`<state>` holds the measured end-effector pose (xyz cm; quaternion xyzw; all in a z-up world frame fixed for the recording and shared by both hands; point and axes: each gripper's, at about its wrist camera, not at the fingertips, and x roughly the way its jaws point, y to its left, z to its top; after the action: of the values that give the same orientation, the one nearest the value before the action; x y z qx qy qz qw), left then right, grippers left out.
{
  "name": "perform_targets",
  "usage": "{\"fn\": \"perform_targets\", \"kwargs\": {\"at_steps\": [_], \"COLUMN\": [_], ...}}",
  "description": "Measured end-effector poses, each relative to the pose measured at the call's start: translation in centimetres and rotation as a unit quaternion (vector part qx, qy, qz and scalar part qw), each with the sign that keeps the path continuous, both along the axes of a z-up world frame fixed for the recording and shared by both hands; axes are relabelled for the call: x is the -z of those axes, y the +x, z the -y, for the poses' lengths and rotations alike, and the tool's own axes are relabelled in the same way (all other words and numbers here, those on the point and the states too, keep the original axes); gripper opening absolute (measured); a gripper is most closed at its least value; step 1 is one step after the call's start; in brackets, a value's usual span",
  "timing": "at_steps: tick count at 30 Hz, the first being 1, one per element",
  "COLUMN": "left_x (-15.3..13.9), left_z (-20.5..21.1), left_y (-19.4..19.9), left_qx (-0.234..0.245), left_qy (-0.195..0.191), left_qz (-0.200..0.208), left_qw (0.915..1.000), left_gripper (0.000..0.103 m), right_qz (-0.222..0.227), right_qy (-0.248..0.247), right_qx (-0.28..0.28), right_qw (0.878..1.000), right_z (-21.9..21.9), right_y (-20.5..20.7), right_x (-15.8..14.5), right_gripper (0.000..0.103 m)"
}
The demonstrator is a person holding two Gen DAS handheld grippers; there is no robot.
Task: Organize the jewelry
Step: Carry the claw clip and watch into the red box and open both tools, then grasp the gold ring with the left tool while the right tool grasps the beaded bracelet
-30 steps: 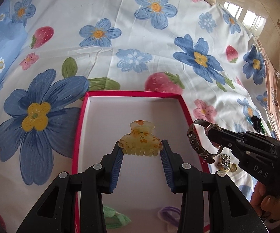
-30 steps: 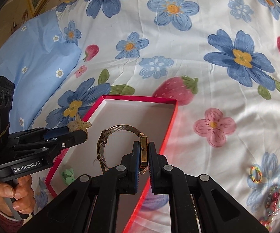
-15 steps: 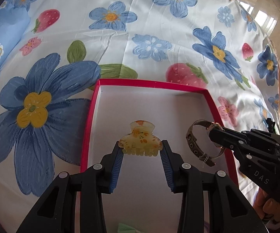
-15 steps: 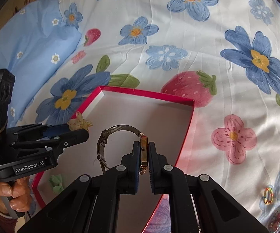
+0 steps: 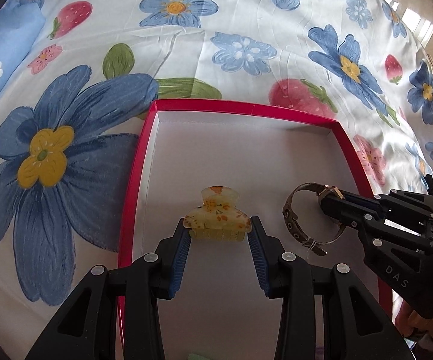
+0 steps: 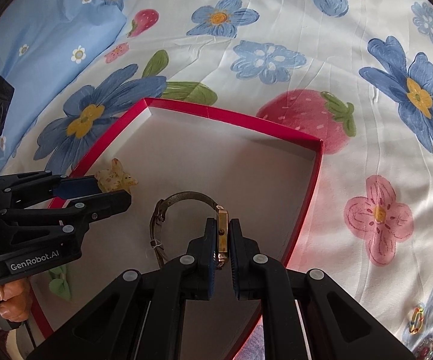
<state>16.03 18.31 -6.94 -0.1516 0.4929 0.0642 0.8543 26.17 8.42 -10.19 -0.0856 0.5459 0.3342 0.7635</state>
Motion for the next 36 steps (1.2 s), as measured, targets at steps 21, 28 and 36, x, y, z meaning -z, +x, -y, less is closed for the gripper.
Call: {"fn": "perform_targets", "kwargs": {"at_steps": [21, 28, 36], "left_x": [-1.5, -3.9, -6.8], "left_z": [0.0, 1.4, 5.0], "left_y": [-1.1, -4.0, -7.3], "left_qx": [-0.02, -0.031, -0.013], "left_qy": [0.005, -0.003, -0.026], "left_qz": [0.005, 0.034, 0.07], "left_qw": [0.9998, 0.9989, 0.9971], "left_gripper": [0.053, 0.057, 0.06], "right_qz": [-0.004, 0.008, 0.005], "right_qy": [0.065, 0.098, 0.104], "right_qx": [0.029, 0.063, 0.121], "right_qw": [0.997, 0.993, 0.987], "right_z": [2.6, 6.7, 13.5], "right_y": [-0.7, -2.4, -4.7], "right_x": [-3.1, -5.9, -7.0], "right_gripper": [0.028, 0.042, 0.049]}}
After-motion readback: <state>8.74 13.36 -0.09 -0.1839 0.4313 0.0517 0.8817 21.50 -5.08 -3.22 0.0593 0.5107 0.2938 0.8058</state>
